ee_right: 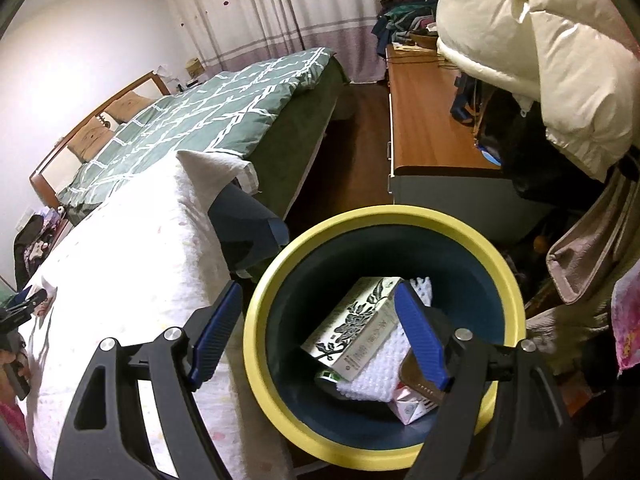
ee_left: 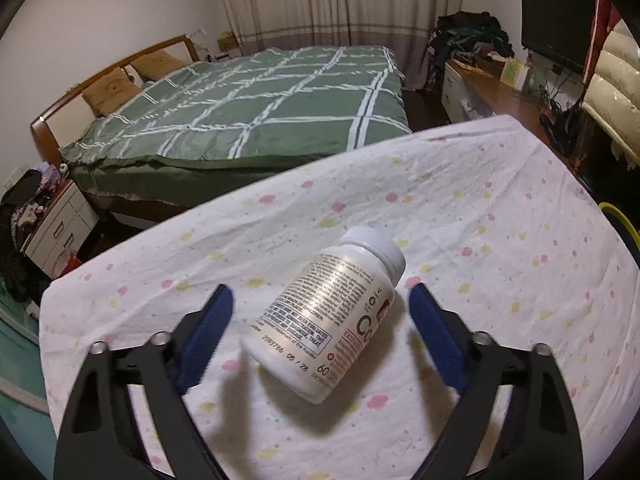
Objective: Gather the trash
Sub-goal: 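Grasp the white pill bottle with the left gripper and lift it, then carry the white pill bottle over the bin and open the left gripper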
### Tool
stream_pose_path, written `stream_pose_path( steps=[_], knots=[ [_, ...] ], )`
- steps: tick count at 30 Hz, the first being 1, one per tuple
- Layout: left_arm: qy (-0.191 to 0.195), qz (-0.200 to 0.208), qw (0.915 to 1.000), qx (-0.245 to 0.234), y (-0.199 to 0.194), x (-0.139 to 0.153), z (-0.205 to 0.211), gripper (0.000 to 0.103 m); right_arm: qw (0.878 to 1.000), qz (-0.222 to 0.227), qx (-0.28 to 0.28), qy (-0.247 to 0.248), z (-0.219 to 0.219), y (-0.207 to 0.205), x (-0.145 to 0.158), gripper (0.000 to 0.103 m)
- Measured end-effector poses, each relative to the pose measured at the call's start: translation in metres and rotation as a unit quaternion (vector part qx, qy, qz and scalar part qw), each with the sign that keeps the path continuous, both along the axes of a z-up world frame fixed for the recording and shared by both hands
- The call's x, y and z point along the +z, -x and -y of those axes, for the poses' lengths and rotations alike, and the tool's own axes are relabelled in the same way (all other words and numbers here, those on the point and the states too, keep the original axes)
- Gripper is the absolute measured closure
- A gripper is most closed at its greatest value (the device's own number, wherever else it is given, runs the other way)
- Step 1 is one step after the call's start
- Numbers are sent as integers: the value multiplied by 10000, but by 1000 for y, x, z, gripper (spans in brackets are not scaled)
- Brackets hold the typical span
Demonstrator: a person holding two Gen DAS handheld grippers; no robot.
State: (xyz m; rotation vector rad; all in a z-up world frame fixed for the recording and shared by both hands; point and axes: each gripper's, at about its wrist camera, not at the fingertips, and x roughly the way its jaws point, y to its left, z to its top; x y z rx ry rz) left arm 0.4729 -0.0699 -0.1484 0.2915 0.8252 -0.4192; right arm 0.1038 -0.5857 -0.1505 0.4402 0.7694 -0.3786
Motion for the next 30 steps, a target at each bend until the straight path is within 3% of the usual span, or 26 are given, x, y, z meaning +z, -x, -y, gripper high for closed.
stream_pose_path(
  steps=[2,15,24,30],
  knots=[
    [-26,-17,10000,-21,1,-2,2,31,10000,-5,21,0,-2,-1,-1,29],
    [-36,402,9992,-16,31,14,15,32,9997,50,153,-165,-6,6,-3,29],
    [119,719,9961,-495,99,49,45,32,9995,202,195,-155,-4,33,10,29],
    [193,750,9915,-1043,146,74,96,32,9990,375,226,56,-4,60,28,29]
  ],
)
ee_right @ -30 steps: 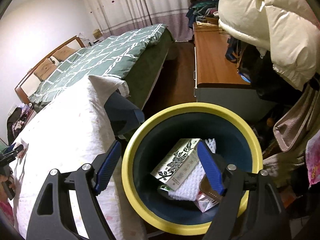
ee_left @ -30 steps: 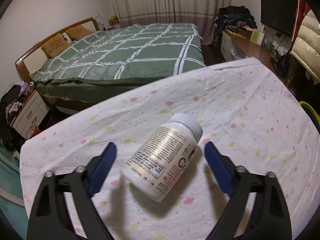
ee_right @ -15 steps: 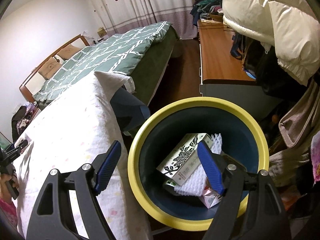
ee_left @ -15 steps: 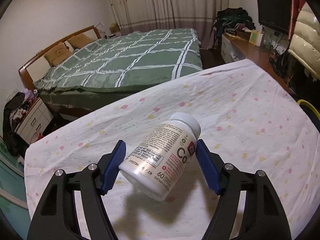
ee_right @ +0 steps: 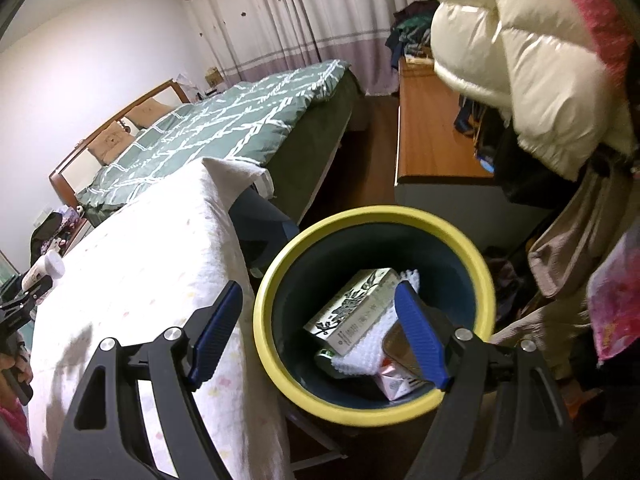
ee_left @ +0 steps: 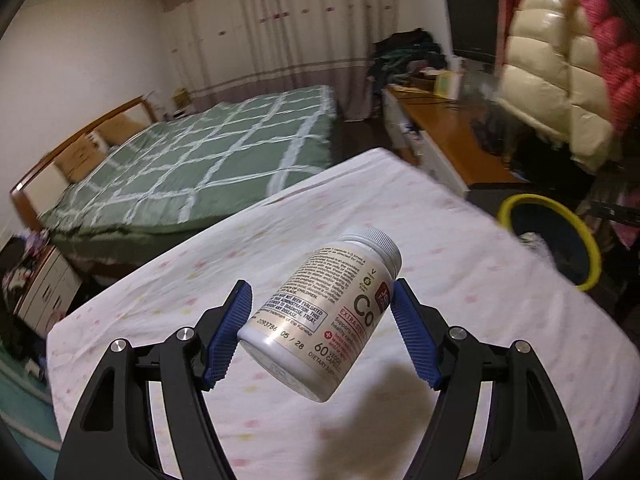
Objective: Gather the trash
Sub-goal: 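Carry the white pill bottle over the bin and open the left gripper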
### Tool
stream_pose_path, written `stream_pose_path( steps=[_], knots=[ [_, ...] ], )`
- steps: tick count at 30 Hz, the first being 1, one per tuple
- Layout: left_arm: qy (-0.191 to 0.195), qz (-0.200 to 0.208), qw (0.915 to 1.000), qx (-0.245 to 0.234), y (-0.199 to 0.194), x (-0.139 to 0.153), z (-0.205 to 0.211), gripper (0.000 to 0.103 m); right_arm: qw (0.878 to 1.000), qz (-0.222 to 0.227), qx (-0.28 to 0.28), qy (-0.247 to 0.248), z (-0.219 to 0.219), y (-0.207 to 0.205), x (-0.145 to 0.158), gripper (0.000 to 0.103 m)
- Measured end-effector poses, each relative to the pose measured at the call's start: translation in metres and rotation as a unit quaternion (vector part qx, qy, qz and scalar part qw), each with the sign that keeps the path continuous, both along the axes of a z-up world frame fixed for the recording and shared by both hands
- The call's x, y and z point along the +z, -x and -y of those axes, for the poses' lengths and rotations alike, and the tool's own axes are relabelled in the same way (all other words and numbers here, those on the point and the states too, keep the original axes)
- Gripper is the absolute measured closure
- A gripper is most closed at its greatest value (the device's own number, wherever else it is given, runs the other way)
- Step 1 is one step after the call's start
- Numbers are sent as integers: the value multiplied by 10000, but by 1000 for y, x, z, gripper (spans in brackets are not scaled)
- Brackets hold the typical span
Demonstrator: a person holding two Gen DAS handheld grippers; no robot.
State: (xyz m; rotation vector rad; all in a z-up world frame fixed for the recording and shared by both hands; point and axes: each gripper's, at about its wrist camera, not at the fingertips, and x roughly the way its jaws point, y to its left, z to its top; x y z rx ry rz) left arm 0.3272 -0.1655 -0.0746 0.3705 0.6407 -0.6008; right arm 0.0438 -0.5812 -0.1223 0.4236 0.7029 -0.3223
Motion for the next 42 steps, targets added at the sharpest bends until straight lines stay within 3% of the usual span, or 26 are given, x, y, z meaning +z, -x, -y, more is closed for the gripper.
stream_pose_path(
  steps=[5,10,16,24,28,30,34,39,42],
  knots=[
    [107,-62,9976,-687,37,11,62,32,9997,96,-93,210,6,29,12,29],
    [225,-259,9887,-1457,65,16,140,32,9995,63,-136,266,18,54,15,29],
    [-33,-438,9774,-2066,83,2,238,32,9988,-110,-205,429,32,96,14,29],
    [-664,-843,9642,-2424,90,-44,348,32,9987,-111,-401,284,53,135,3,29],
    [-850,-869,9636,-2383,92,-62,380,31,9986,-73,-471,213,62,146,-1,29],
    [-874,-859,9652,-2308,90,-65,382,26,9987,-69,-466,214,61,145,-1,29],
    [-688,-792,9738,-2019,91,-51,370,25,9991,0,-393,169,59,147,0,29],
    [23,-332,9880,-1510,109,7,286,6,9996,152,-178,151,42,148,8,27],
    [504,-159,9928,-1076,129,40,217,5,9994,229,77,242,22,144,16,25]
  ],
)
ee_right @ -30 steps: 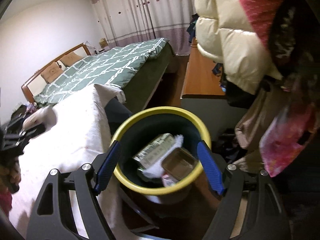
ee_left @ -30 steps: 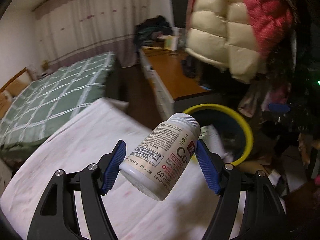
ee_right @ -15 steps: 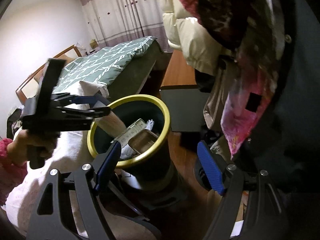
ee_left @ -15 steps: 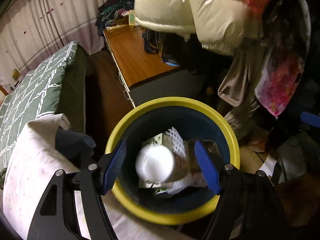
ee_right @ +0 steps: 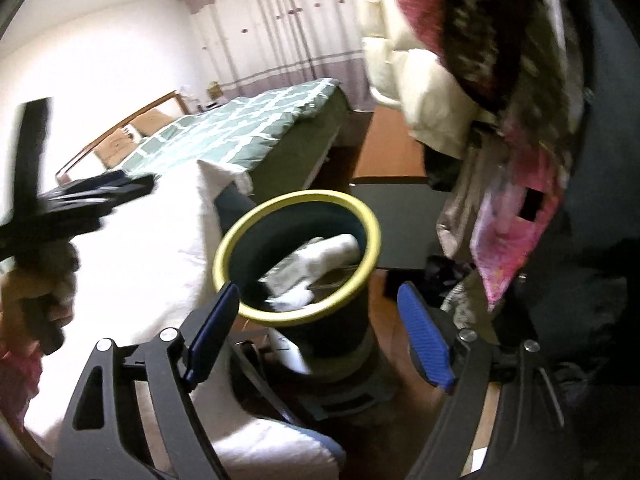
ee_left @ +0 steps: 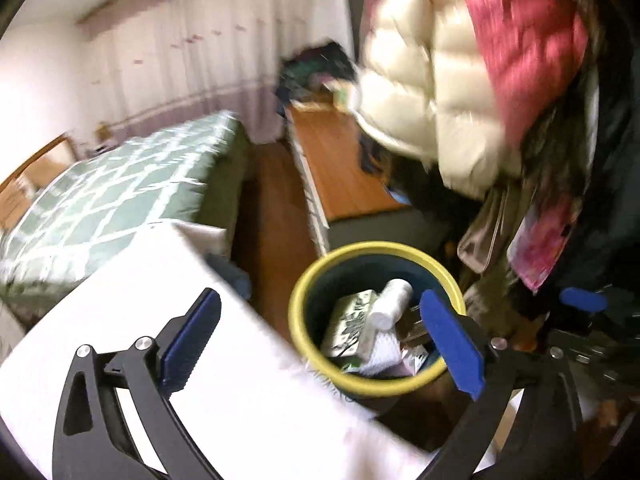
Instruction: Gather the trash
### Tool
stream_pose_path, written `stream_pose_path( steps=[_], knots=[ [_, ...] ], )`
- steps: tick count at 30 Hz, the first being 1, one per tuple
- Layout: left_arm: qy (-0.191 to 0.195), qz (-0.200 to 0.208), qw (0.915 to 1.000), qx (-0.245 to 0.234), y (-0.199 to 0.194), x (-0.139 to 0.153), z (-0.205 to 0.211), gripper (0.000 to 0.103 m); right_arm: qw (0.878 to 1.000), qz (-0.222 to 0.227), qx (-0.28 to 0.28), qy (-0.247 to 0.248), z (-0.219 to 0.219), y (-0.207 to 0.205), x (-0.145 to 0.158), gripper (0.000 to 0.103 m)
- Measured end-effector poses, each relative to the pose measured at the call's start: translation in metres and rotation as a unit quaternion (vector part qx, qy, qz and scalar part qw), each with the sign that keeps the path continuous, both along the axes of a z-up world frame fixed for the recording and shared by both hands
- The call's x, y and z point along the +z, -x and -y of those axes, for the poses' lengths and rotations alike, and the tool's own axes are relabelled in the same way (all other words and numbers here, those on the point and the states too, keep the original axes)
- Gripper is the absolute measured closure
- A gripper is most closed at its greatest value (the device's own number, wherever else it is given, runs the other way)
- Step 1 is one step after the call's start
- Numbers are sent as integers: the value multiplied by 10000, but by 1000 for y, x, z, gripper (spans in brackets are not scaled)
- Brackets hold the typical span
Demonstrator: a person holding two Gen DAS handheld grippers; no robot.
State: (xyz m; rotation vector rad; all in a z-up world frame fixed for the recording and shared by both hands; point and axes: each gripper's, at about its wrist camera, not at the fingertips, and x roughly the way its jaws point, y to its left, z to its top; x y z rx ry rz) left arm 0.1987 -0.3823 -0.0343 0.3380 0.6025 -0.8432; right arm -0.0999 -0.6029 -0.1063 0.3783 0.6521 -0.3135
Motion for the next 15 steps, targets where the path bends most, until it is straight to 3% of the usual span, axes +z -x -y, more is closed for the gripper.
stream_pose_path(
  steps=[3,6,8,9,13,15],
  knots=[
    [386,-302,9968,629,16,20,-78,5,9996,80,250,111,-22,-5,11,25],
    [763,-382,9838,1577,37,28,-169,5,9983,221,429,331,-47,-9,26,17],
    [719,-225,9720,2228,49,29,-211,5,9968,329,537,491,-64,-12,37,15],
    [705,-137,9605,2690,59,30,-240,5,9957,387,607,589,-74,-13,43,14],
    [541,116,9400,3366,93,30,-300,5,9902,510,860,978,-111,-17,60,13],
    [506,205,9351,3501,108,30,-318,5,9873,593,950,1126,-125,-14,66,12]
  ],
)
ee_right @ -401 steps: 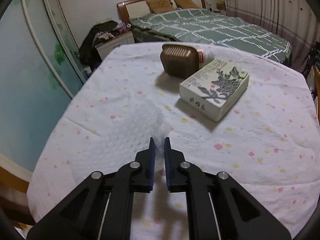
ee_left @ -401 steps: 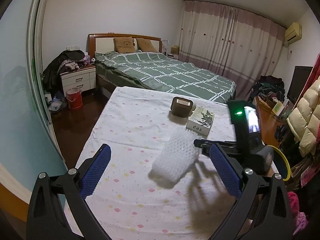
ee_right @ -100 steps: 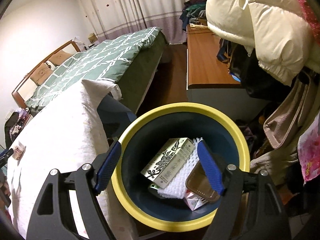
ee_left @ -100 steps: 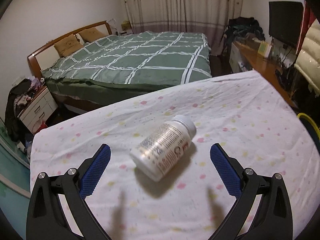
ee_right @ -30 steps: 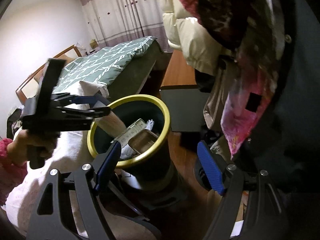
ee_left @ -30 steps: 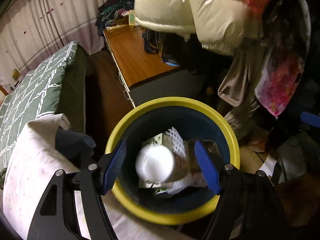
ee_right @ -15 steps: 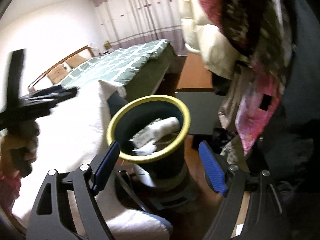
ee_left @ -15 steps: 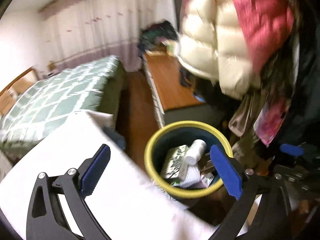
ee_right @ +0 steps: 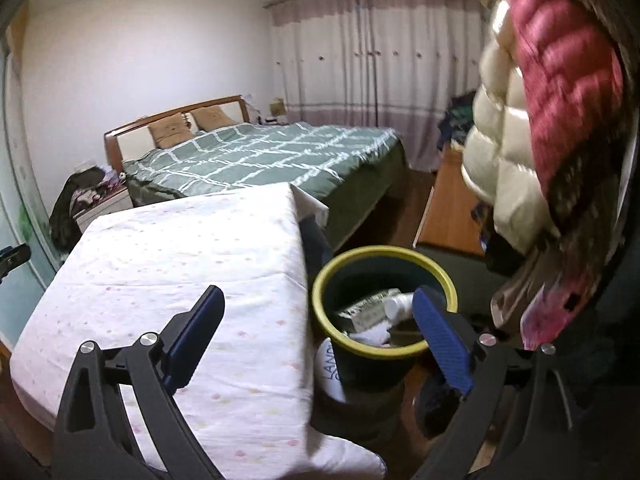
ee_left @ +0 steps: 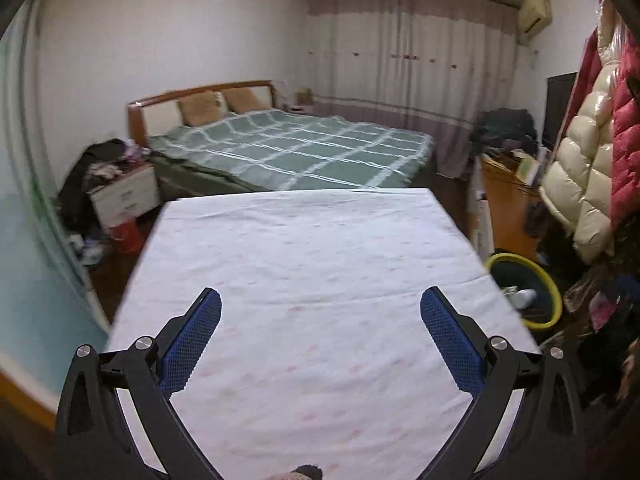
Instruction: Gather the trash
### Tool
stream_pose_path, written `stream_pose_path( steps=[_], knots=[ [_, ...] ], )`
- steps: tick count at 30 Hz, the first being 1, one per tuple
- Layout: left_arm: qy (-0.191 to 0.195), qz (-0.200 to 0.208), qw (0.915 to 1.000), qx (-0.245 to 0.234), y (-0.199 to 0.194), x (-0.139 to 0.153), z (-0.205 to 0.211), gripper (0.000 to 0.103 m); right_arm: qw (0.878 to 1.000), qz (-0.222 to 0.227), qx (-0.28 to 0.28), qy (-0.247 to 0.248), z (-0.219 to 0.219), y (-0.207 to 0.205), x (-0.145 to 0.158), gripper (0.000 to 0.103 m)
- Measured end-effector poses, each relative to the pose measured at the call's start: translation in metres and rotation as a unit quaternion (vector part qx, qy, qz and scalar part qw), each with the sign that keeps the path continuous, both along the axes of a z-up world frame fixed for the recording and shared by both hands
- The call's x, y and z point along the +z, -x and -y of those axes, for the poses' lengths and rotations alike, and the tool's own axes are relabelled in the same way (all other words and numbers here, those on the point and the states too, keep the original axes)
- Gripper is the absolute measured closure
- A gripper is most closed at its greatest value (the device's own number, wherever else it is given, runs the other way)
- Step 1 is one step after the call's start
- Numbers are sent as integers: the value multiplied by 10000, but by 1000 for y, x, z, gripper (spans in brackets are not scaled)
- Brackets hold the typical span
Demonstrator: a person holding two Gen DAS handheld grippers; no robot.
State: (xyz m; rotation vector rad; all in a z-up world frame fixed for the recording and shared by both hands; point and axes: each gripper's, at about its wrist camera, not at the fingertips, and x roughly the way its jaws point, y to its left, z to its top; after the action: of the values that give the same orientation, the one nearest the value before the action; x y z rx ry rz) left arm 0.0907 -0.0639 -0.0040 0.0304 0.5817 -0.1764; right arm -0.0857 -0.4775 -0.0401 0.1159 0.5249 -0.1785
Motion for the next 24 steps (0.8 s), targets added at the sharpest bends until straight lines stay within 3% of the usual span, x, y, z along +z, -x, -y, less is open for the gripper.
stream_pose_path(
  steps=[9,16,24],
  knots=[
    [398,246,9984,308,43,2,-49,5,9998,109,62,152,-28,22,12,10],
    [194,391,9985,322,67,5,-38,5,9998,168,14,144,-31,31,12,9],
    [145,322,9989,301,64,1,-28,5,9999,123,30,64,-26,26,8,9]
  ],
)
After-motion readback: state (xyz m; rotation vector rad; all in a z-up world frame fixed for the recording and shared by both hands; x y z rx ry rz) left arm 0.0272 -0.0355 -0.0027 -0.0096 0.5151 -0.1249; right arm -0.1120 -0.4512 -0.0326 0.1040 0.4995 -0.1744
